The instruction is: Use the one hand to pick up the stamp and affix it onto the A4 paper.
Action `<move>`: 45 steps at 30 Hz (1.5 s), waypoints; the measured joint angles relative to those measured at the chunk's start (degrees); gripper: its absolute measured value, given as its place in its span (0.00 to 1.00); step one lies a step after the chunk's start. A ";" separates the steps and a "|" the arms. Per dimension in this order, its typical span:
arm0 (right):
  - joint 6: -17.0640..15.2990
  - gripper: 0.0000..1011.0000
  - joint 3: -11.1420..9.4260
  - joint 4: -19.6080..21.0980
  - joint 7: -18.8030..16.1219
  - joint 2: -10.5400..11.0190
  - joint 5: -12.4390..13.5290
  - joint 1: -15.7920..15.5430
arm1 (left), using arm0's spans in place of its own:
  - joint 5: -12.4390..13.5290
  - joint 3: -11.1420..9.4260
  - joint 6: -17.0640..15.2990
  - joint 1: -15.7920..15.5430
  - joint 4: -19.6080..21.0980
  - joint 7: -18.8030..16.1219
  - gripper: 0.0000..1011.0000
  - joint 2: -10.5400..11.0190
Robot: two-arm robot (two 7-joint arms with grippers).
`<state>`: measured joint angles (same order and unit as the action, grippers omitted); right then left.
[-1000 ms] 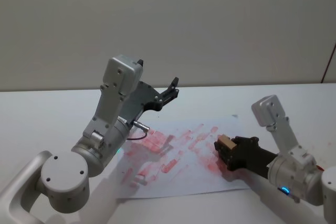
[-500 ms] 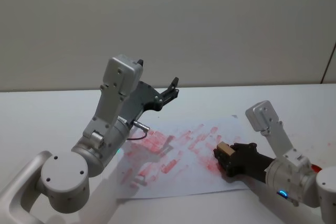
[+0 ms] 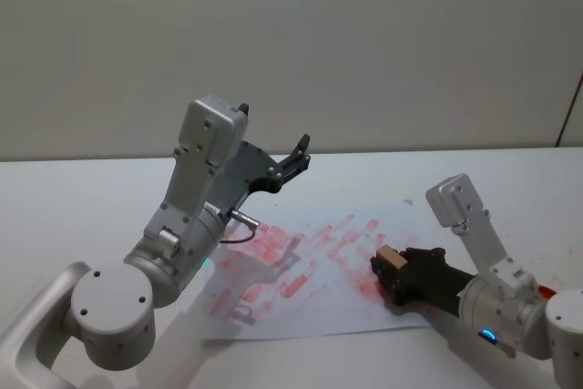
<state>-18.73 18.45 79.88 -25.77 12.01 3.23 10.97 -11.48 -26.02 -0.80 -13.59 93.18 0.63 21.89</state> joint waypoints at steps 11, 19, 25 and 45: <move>3.56 0.22 -0.77 2.87 2.07 -0.12 2.48 0.50 | 0.00 0.00 0.00 0.00 0.00 0.00 0.99 0.00; 5.54 0.22 -2.22 7.83 5.12 0.74 5.73 0.02 | 0.00 0.00 0.00 0.00 0.00 0.00 0.99 0.00; 5.78 0.22 -3.98 12.73 8.69 2.62 8.88 -2.06 | 0.00 0.00 0.00 0.00 0.00 0.00 0.99 0.00; -0.21 0.22 -10.54 25.13 18.52 12.48 19.20 -16.29 | 0.00 0.00 0.00 0.00 0.00 0.00 0.99 0.00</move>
<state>-18.94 7.92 105.01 -7.25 24.49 22.43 -5.32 -11.48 -26.02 -0.80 -13.59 93.18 0.62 21.89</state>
